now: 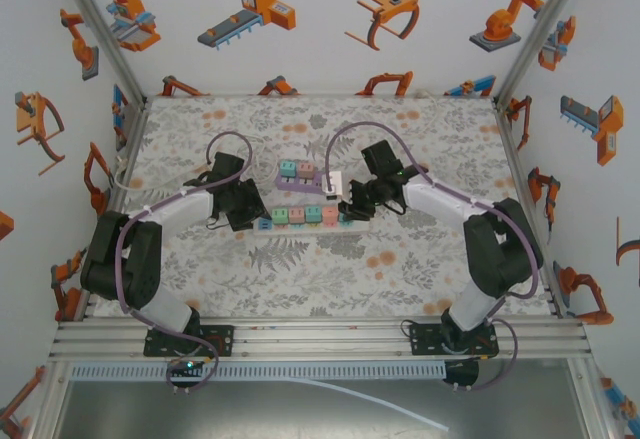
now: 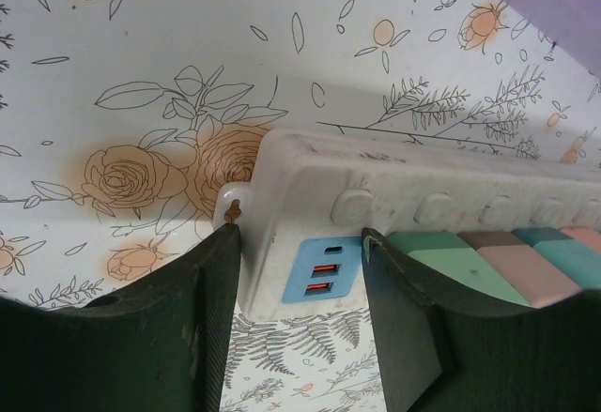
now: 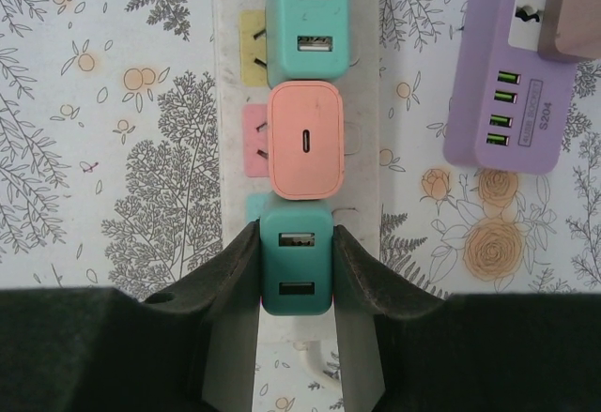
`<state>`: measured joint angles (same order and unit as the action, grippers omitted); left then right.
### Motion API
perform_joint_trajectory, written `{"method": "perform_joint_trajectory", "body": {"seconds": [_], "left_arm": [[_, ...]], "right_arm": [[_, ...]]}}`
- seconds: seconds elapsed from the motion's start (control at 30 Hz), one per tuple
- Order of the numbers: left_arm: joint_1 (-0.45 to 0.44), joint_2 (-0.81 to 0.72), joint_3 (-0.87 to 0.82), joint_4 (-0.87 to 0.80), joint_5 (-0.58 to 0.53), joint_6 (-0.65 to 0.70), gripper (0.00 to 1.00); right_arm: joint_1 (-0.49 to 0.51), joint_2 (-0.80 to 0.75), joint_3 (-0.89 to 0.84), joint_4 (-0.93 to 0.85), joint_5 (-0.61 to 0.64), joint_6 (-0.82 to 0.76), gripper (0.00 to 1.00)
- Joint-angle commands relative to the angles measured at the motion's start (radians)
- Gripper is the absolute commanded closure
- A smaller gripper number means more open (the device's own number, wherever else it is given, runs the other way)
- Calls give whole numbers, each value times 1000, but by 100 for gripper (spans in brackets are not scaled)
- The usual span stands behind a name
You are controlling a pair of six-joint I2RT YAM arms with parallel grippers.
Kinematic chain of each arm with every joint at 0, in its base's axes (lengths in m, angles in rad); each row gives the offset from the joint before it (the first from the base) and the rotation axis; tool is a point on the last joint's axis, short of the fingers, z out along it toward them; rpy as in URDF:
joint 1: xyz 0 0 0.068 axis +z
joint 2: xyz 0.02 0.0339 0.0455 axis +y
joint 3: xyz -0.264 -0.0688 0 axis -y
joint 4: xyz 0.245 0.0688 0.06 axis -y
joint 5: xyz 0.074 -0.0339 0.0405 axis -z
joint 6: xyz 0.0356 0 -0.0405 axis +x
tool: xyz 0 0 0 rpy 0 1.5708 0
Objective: Pull the plug off the socket
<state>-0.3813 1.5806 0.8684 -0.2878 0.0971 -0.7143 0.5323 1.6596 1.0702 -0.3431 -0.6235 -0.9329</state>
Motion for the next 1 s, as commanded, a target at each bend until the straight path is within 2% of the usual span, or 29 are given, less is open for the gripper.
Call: {"method": "perform_joint_trajectory", "body": {"seconds": [0.0,0.27,0.97], "left_arm": [[-21,79,-39,-58,-95,7,49],[-22,88,-33,-65,-97,12,49],[-24,71,-37,-68,-100,7,49]], "right_arm": [[12,-28,-45,134,-33,-30,100],[12,-33,23,64,-91,69,100],[11,-64,50,29,-35,115,100]]}}
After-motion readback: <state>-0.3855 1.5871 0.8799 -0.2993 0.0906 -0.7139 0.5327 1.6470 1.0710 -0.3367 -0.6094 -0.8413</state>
